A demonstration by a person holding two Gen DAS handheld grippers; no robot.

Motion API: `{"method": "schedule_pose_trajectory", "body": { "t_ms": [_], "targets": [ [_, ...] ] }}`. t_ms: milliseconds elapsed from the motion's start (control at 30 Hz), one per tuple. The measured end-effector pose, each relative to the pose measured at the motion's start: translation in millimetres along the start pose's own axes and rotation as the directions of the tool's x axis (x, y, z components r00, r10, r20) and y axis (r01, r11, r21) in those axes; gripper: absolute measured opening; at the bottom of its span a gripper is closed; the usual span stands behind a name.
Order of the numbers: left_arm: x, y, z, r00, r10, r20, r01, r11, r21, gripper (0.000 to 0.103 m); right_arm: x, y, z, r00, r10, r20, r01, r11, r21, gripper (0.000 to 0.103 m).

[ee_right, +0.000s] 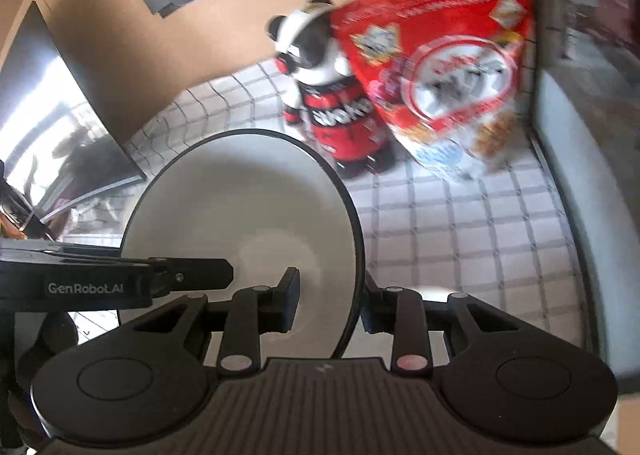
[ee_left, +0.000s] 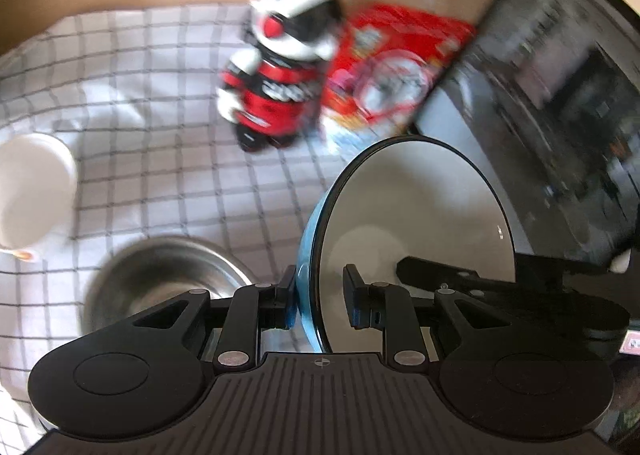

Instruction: Organize plates and bowls

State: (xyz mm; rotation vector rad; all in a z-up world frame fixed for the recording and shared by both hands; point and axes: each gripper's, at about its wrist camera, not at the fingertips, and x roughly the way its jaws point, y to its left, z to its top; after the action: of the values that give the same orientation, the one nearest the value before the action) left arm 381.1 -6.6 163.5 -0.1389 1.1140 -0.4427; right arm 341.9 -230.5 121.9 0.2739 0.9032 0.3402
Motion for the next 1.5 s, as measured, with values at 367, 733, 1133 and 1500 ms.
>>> {"method": "schedule_pose_trajectory", "body": {
  "t_ms": [367,733,1133,1500],
  "targets": [
    [80,-48,-45,0.978,-0.074,-0.194,0.083,0.996,0.035,0.025,-1,-77,-51,0.989,-0.105,-0.101,0.114,0.99,0.084,0.031],
    [108,-35,-59,0.985,-0.013,-0.175,0.001,0.998,-0.066,0.025,39,-95,-60,0.983,-0.044,-0.177,0.054,0.997,0.053,0.032],
    [108,-35,-49,0.986,0.013,-0.169,-0.02,0.999,-0.041,0.025,50,-98,-53,0.978,-0.006,-0.207,0.015,0.999,0.043,0.032],
    [86,-35,-41,0.993,0.048,-0.106,-0.046,0.999,0.025,0.025,40,-101,-47,0.986,-0.009,-0.167,0.013,1.0,0.021,0.034]
  ]
}}
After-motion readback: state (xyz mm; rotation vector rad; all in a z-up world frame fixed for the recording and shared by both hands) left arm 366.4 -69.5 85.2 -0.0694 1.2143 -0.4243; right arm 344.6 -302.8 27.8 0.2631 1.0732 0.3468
